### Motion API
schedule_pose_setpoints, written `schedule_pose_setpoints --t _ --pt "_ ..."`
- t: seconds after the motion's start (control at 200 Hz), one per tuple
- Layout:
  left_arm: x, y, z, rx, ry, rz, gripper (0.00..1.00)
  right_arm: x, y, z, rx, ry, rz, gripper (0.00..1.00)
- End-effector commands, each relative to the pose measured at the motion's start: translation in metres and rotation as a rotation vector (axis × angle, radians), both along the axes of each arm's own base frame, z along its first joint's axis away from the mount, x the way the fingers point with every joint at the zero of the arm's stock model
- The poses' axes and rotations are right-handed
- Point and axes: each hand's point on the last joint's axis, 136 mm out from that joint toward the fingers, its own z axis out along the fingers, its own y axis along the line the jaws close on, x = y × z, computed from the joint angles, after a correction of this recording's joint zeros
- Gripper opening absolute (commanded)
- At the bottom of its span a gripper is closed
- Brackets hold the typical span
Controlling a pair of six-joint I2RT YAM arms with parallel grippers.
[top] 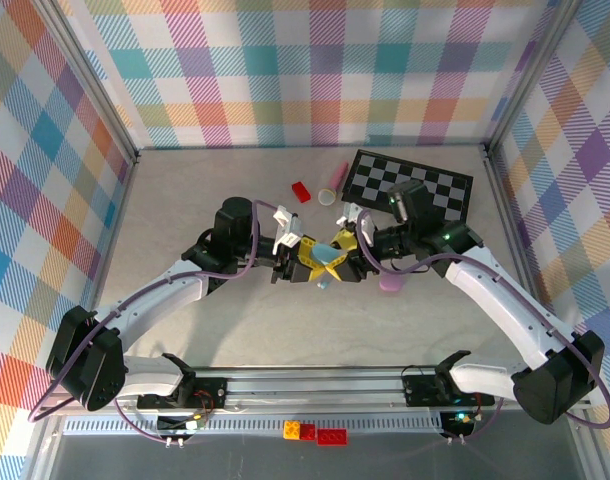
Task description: Insert the wireless bluetooth earbuds into the charging case
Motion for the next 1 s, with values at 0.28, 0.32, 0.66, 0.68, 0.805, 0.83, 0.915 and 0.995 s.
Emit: schedule_pose_setpoints --t 0.28,0.32,0.66,0.68,0.805,0.83,0.915,0.995 --pt "-0.009 0.002 0.013 -0.041 -0.070 -0.042 0.36 0.016 -0.009 0.025 0.079 -0.030 -0.099 0.62" --pt "-0.007 0.002 0.014 -0.045 -0.076 -0.034 0.36 0.019 -0.010 0.027 0.082 -0.030 -0.118 0.62" --pt "0.003 0.004 0.026 -0.118 -0.101 0.040 0.36 0.011 -0.010 0.066 0.177 0.003 -0.124 0.65" --pt "0.003 0.004 0.027 -0.124 -0.099 0.041 0.36 0.011 -0.011 0.067 0.178 0.003 -0.134 0.65" --pt "0.003 0.004 0.032 -0.147 -0.092 0.035 0.36 0.026 -0.019 0.068 0.146 0.018 -0.257 0.63" --pt "0.002 0.004 0.032 -0.149 -0.091 0.034 0.36 0.031 -0.021 0.066 0.129 0.020 -0.289 0.63" --pt "0.002 0.004 0.035 -0.162 -0.094 0.039 0.36 0.041 -0.028 0.062 0.082 0.021 -0.354 0.63" --pt "0.003 0.004 0.037 -0.168 -0.093 0.044 0.36 0.039 -0.026 0.063 0.094 0.018 -0.339 0.64"
